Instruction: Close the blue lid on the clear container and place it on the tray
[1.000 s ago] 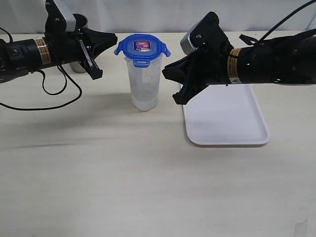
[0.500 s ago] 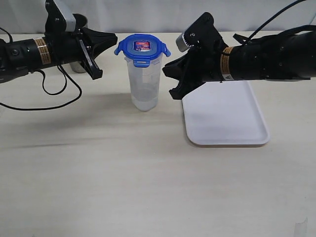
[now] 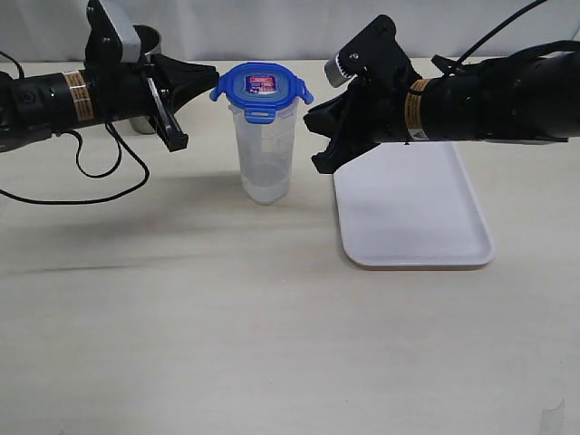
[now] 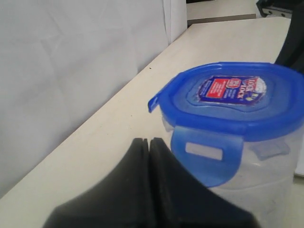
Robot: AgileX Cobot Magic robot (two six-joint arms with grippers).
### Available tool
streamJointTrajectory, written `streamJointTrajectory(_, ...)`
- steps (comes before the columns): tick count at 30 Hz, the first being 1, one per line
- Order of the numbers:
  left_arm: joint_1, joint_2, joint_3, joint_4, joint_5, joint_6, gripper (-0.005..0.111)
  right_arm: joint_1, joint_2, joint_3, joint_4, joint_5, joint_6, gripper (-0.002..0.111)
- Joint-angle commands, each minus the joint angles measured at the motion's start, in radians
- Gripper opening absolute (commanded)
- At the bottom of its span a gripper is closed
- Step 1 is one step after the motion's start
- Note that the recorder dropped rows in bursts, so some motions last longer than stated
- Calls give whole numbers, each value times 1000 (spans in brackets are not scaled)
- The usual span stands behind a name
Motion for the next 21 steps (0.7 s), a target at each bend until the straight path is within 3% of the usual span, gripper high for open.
streamJointTrajectory(1, -2, 1, 0, 8, 32, -10, 0, 3, -1, -5, 4, 6, 5, 4)
streamJointTrajectory(21, -2, 1, 0, 96, 33, -69, 0, 3, -1, -5, 4, 6, 5, 4)
